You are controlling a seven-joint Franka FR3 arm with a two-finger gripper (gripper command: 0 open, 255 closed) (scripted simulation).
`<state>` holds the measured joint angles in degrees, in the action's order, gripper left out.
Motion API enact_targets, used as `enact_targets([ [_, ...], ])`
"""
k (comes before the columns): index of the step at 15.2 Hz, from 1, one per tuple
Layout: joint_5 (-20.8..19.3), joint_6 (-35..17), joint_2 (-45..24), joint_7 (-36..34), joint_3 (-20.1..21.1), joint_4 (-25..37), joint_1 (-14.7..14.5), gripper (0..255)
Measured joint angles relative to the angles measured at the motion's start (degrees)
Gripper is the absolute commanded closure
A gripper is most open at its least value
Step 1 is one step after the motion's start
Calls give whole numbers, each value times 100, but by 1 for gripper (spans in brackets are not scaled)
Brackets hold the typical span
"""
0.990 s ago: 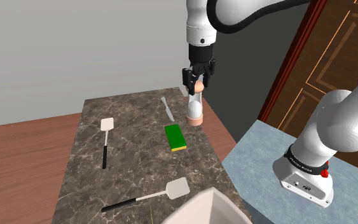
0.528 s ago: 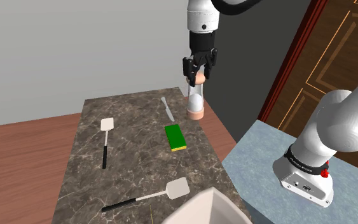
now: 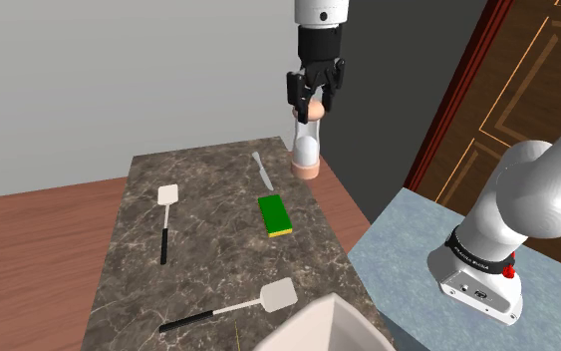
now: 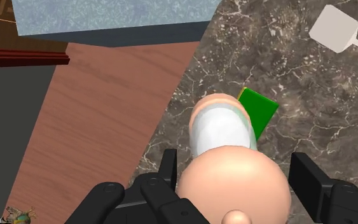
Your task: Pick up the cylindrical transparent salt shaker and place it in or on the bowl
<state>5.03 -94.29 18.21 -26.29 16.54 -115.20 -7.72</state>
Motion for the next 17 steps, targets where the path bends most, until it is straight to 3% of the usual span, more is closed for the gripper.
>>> enact_targets([
  [8,397,281,483,-887,581,-116,-403,255],
  [17,815,614,587,-2122,1430,283,-809,255],
])
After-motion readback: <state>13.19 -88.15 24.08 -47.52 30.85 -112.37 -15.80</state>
